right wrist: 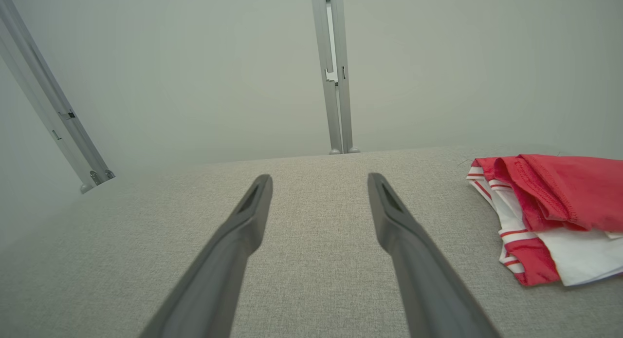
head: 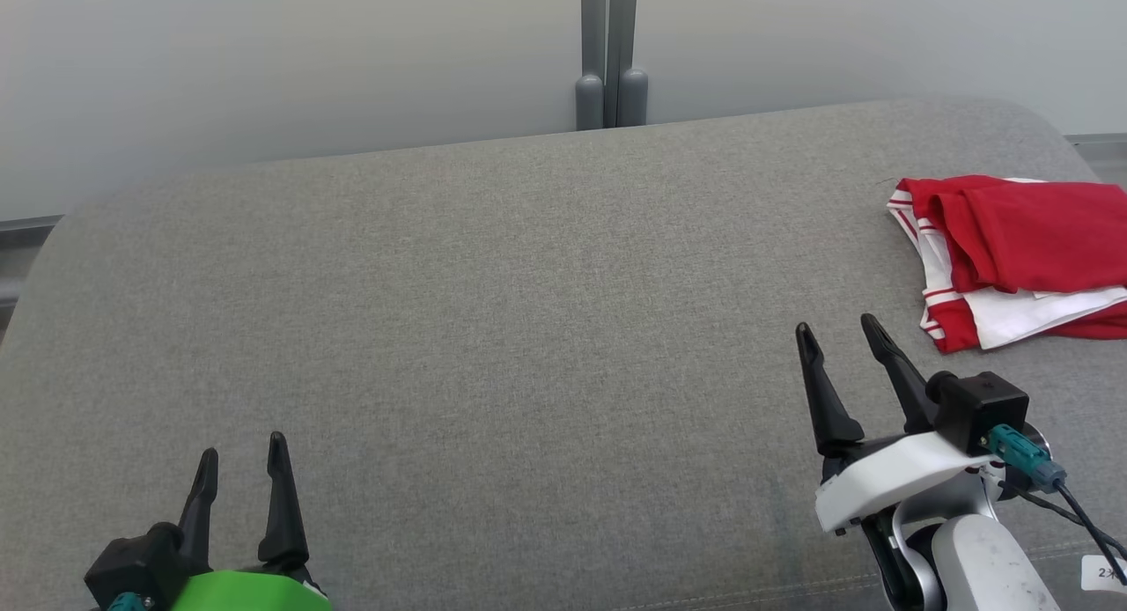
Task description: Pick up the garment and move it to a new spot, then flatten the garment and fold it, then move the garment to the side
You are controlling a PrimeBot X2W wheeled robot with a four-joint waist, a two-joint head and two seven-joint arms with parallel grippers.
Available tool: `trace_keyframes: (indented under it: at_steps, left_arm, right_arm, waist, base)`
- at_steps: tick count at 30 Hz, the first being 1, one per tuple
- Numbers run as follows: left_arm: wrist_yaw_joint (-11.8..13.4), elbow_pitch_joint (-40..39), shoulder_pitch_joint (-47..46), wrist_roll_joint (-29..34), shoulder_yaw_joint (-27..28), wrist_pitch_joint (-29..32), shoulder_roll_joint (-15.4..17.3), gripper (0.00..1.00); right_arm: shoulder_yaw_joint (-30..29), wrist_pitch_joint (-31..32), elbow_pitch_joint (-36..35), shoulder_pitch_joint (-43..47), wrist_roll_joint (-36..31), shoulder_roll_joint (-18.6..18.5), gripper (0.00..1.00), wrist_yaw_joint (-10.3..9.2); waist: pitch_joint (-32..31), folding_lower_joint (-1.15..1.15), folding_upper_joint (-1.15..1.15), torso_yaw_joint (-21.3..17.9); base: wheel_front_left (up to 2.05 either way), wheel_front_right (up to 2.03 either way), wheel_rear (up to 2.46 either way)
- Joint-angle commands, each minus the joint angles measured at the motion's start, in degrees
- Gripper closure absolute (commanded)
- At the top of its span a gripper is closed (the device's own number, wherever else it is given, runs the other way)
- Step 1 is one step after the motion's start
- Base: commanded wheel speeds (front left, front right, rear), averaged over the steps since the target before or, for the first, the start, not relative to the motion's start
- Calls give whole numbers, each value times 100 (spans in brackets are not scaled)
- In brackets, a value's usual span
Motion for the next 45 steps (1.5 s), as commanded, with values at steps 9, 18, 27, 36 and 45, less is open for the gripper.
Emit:
trace_keyframes:
  at_steps: [9,18,27,36,45]
  left_arm:
    - [-56,84,58,92,26,-26,-31,0]
    - [-75,291,10,88,-104,29,-93,100]
    - [-257,348,-85,-654,139,262,-217,100]
    - [-415,398,-180,-1267,346,461,-312,100]
    - [-576,447,-274,-1890,560,668,-417,100]
  right_arm:
    - [44,-60,95,67,108,-11,0,-2]
    - [55,-19,329,144,110,26,100,1]
    - [-5,108,396,123,1101,-6,100,1]
    - [-65,219,450,80,1918,-32,100,1]
    - [-132,341,500,37,2746,-52,100,1]
  waist:
    - [-65,0,0,-8]
    - [-90,0,0,-14]
    - [-80,0,0,8]
    - [-71,0,0,28]
    - [-61,0,0,50]
  base:
    - [0,0,0]
    - [0,0,0]
    - [0,0,0]
    - [0,0,0]
    - [0,0,0]
